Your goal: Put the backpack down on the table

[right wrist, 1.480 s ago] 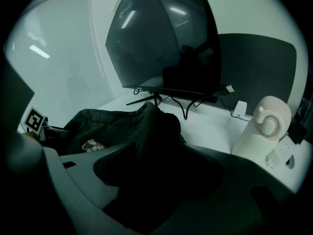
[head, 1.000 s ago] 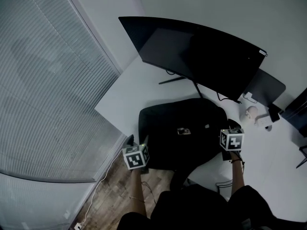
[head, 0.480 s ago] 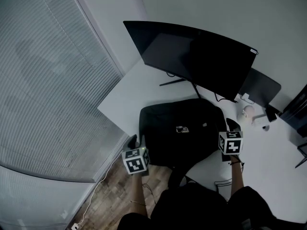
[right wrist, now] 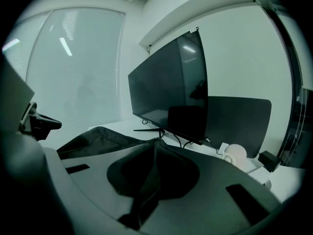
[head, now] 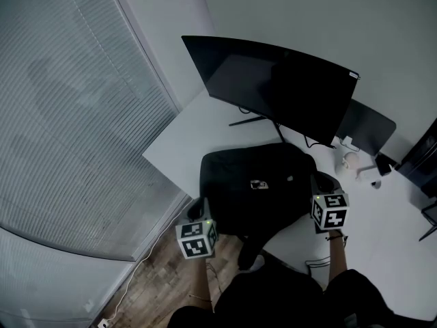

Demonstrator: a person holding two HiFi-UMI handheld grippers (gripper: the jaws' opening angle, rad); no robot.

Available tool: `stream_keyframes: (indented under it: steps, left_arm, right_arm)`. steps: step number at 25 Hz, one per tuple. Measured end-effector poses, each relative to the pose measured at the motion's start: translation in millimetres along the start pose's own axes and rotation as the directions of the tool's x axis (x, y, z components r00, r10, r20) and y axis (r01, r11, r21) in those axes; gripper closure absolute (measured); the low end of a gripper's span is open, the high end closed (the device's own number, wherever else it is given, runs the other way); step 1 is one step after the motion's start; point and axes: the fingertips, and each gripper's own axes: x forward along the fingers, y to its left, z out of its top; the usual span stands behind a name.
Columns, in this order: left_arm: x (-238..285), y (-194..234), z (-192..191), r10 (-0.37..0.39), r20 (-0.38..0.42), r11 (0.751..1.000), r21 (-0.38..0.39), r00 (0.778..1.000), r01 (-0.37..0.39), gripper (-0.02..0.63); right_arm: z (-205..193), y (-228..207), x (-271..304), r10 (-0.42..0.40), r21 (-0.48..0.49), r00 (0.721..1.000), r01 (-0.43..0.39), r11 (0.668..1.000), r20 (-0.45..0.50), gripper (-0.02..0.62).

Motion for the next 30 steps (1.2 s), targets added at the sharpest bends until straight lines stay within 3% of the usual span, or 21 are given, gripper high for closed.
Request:
stream_keyframes:
  steps: [10,16,22,30]
  left_arm:
    - [-41,-17,25,-0.04,0.14,0.999,-0.003,0.989,0.041,0.591]
    - [-65,-15,27,-0.004,0.206,1.0,-0.007,0.979,0.005,0.591]
    - [-82,-10,29,0.04,0.257,0.999,-0.026,0.966,-0.035,0.591]
    - [-90,-11,34,0.044,0.288,0.999,-0.023,0.957,-0.039,0.591]
  right_arm:
    - [39,26,-34,0.152,0.015,0.972,-0.157,0.987,0.182,0.581]
    - [50,36,-53,0.203,0.048,0.947,-0.222,0.974,0.25,0.581]
    - [52,36,-64,0.21,0.033,0.936,-0.229,0.973,0.282,0.581]
    - [57,33,-65,0.219,0.019,0.931,-0.235,0.972,0.291,0.583]
